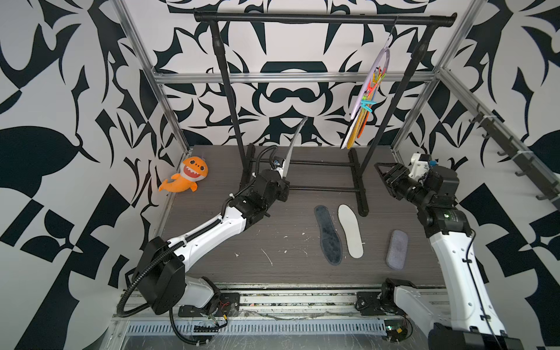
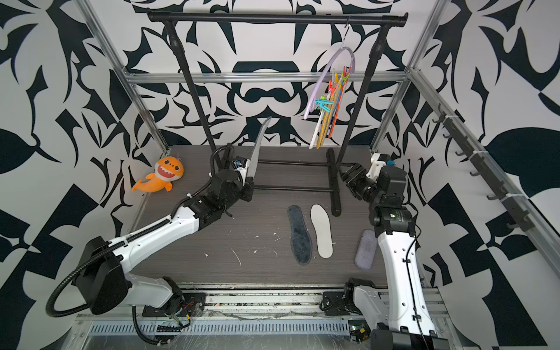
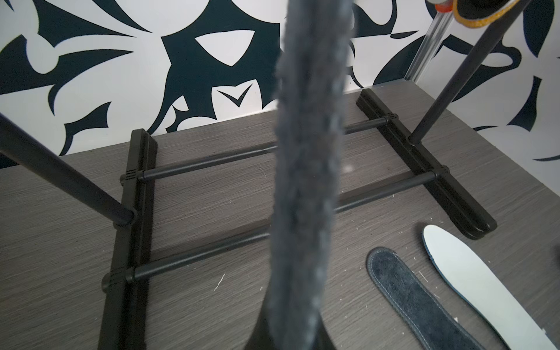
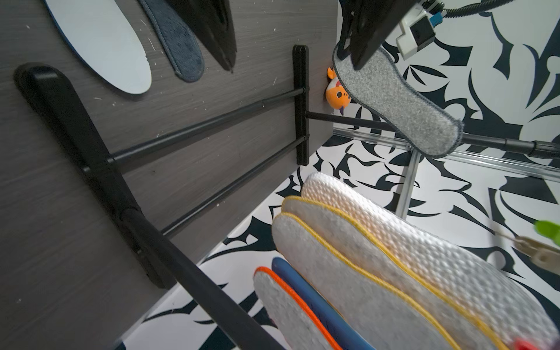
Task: Take the shoe insoles off the hanger
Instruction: Place the insole at the center of the board.
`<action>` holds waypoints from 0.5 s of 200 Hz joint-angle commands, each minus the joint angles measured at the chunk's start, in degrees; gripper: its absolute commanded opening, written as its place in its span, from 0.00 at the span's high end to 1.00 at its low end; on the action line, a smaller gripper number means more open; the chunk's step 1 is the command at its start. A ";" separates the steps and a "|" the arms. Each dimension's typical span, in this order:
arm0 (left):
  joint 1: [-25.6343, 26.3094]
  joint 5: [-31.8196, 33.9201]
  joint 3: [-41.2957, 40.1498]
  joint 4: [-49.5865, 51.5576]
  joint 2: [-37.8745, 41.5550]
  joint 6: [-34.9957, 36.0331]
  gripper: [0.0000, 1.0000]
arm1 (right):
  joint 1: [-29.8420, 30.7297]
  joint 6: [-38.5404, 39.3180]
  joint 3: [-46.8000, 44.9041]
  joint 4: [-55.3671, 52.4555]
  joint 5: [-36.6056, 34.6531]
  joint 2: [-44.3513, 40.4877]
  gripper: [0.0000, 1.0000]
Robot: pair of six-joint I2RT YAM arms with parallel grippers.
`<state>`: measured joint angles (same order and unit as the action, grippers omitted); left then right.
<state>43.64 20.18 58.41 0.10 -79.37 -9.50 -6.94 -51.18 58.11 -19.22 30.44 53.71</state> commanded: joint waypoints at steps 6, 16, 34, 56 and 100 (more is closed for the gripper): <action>2.93 5.00 -2.77 3.69 2.74 -0.12 1.00 | 5.26 1.11 -2.90 2.40 0.37 -1.93 0.37; 4.35 5.81 -3.71 3.98 3.15 -0.58 1.00 | 9.69 0.83 -4.03 3.13 -1.78 -2.03 0.37; 6.99 7.78 -4.49 4.72 3.14 -2.27 1.00 | 19.09 0.41 -5.18 4.55 -6.96 -1.15 0.36; 9.54 9.40 -5.10 4.91 2.56 -4.88 1.00 | 29.20 -1.46 -6.27 8.33 -13.06 0.36 0.35; 12.88 11.59 -5.44 4.91 0.49 -8.53 1.00 | 41.18 -3.48 -4.76 14.84 -20.92 6.47 0.33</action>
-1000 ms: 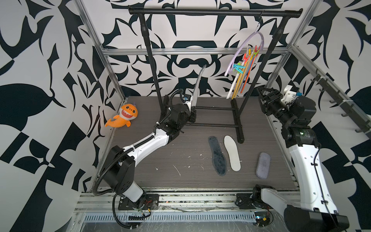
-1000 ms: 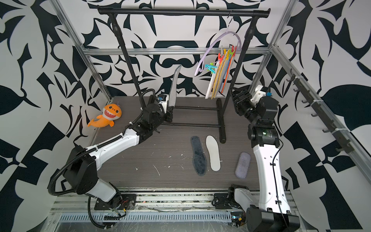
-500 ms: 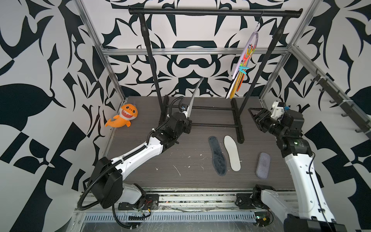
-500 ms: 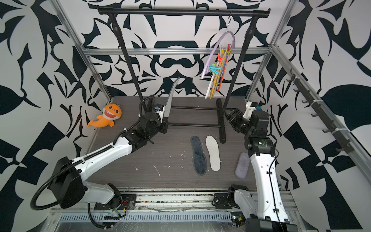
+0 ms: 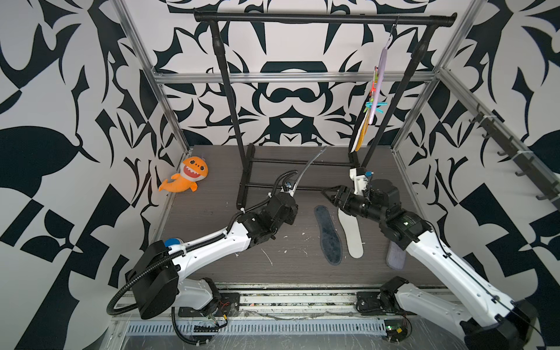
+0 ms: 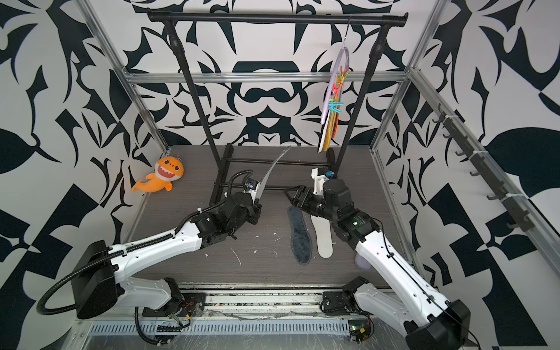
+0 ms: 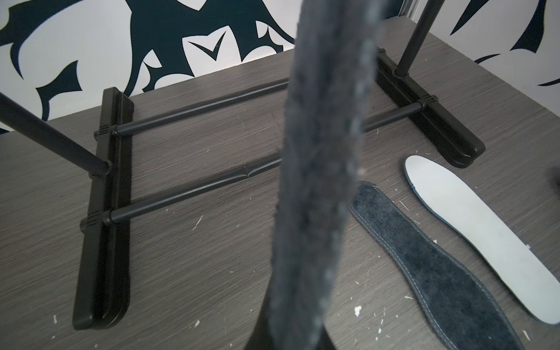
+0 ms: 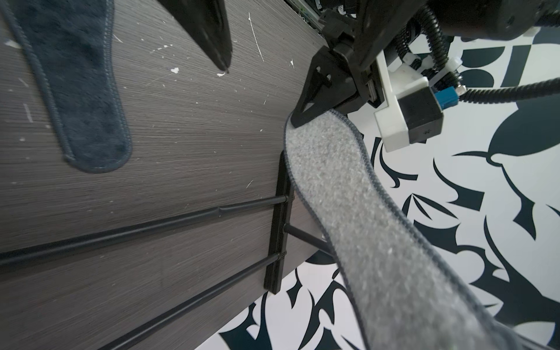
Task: Take the shoe insoles off the hanger
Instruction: Place the insole at the center of the board.
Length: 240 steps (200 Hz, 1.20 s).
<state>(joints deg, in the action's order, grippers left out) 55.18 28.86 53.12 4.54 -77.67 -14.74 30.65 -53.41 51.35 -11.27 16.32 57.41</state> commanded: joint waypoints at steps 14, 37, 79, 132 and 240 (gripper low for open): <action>2.02 3.30 0.09 0.47 -1.82 -3.49 1.00 | 5.08 -1.43 3.19 8.85 -7.95 4.78 0.33; 2.72 3.83 0.25 0.48 -2.10 -3.95 1.00 | 6.16 -2.34 4.41 11.49 -9.40 7.48 0.33; 3.19 4.12 -0.36 0.47 -2.31 -4.37 1.00 | 6.11 -3.85 5.98 14.69 -10.55 11.15 0.34; 3.33 4.05 -0.33 0.39 -2.67 -4.49 1.00 | 6.20 -5.29 8.01 17.54 -10.69 14.75 0.41; 3.46 3.82 -0.47 0.47 -1.79 -4.61 1.00 | 6.28 -6.45 9.14 18.70 -10.43 18.84 0.82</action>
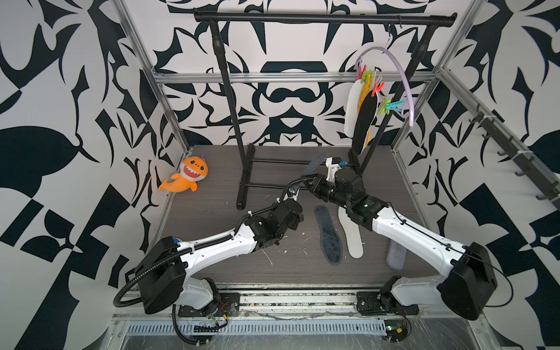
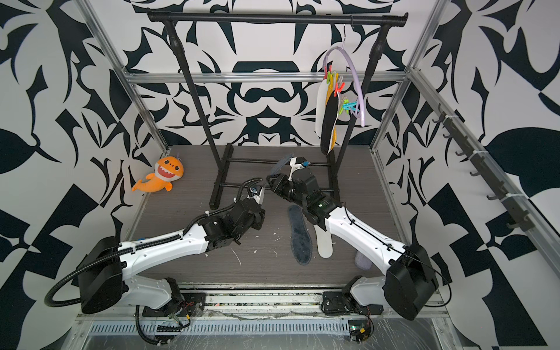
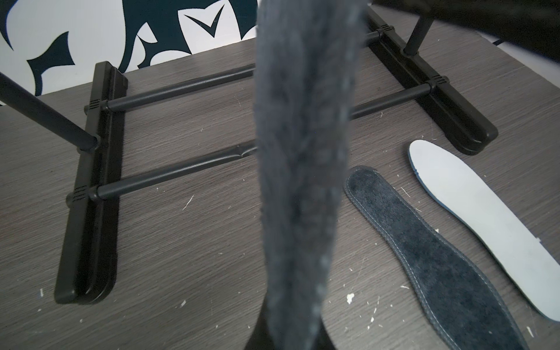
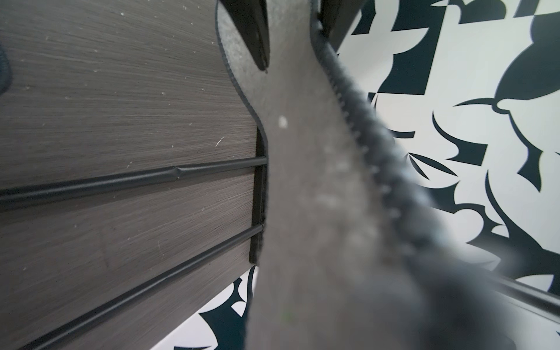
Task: Take the shoe insoles off the hanger
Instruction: Place the insole at the center of the board.
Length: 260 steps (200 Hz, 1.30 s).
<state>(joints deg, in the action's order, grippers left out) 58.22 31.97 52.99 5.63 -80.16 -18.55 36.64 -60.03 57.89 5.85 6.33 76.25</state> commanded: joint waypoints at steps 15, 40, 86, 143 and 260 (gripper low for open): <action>0.41 0.65 -0.52 -0.62 1.12 -0.81 1.00 | 0.33 0.25 2.82 1.07 -0.54 0.11 0.91; 0.41 -0.68 -0.35 -0.06 1.68 -0.57 0.64 | 0.24 1.27 3.35 -0.54 -0.50 -0.72 1.00; -0.35 -10.35 -0.10 0.21 5.14 2.52 0.16 | -4.20 7.06 2.49 -8.17 2.07 -5.45 1.00; -17.21 -50.28 2.58 2.27 10.17 -2.46 0.08 | -17.81 16.17 -3.41 -16.30 19.02 -13.15 1.00; -26.41 -82.57 6.47 -13.25 1.81 -14.68 0.20 | -18.20 20.26 -4.46 -10.57 39.79 -12.67 1.00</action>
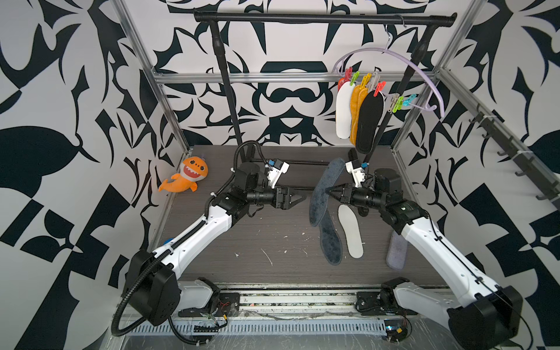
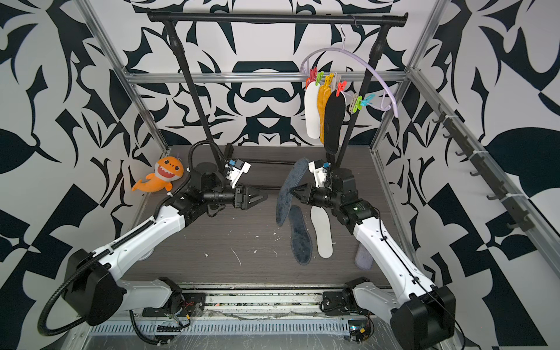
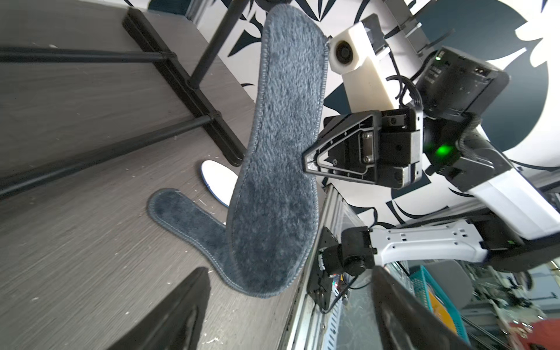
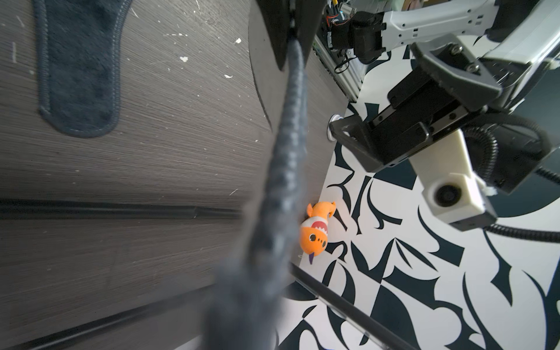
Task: Take the shoe insoles off the hanger
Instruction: Place the insole at the center of the board.
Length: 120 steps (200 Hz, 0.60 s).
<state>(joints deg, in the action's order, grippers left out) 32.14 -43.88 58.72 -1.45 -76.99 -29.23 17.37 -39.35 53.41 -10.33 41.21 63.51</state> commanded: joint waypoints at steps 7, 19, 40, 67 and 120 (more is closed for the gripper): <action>-0.32 -6.83 0.76 -6.49 -1.86 -4.35 0.20 | 1.79 -0.78 0.03 6.40 4.98 0.36 1.00; -0.36 -7.06 0.71 -6.92 -2.54 -4.64 0.21 | 3.24 -1.07 0.23 7.71 4.86 0.97 1.00; -0.36 -7.02 0.45 -7.05 -3.13 -4.78 0.23 | 5.75 -1.12 0.81 8.85 4.14 2.40 1.00; -0.33 -6.48 -0.35 -7.06 -3.42 -4.45 0.24 | 7.39 -1.77 1.26 10.66 3.74 3.87 1.00; -0.46 -6.86 -1.23 -7.76 -3.32 -4.85 0.38 | 7.99 -2.46 1.91 12.10 4.21 5.16 1.00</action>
<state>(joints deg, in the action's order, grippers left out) 31.99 -49.43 58.46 -7.90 -80.16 -34.00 25.02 -41.41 53.17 -1.87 44.34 69.19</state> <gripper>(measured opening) 0.638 0.055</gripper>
